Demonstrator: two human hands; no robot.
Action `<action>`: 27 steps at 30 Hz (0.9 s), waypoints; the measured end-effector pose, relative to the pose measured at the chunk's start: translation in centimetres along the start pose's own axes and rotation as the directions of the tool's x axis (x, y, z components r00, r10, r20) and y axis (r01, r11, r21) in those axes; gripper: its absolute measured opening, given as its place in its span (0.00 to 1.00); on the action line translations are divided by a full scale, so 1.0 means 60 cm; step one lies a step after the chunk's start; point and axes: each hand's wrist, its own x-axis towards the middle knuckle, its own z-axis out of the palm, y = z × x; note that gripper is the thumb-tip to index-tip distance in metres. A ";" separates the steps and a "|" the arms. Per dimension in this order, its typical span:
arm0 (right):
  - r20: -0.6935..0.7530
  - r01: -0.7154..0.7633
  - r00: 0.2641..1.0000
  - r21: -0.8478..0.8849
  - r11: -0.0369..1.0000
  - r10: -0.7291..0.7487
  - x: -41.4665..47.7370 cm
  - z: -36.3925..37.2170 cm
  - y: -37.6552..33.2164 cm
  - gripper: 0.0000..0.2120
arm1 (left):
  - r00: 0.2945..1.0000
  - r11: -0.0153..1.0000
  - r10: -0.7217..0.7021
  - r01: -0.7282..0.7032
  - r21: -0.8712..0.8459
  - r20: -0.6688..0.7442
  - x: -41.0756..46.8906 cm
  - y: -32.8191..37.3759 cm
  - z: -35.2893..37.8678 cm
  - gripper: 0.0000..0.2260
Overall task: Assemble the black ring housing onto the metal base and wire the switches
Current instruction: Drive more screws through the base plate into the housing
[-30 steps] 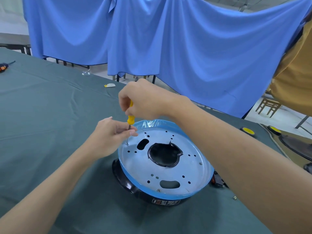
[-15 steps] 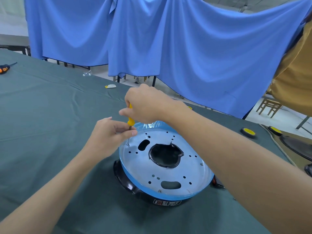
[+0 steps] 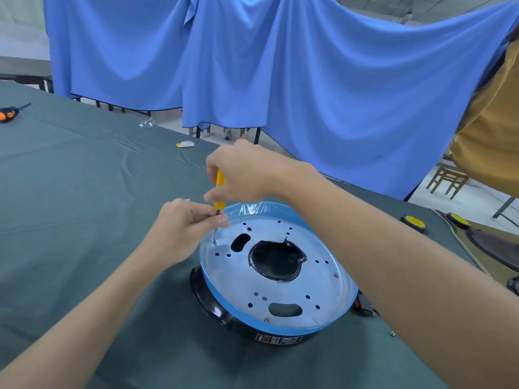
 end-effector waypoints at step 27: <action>-0.088 0.032 0.996 0.100 0.994 -0.024 -0.015 -0.017 0.005 0.06 | 0.998 0.981 0.053 -0.061 -0.182 -0.045 0.000 0.026 -0.007 0.06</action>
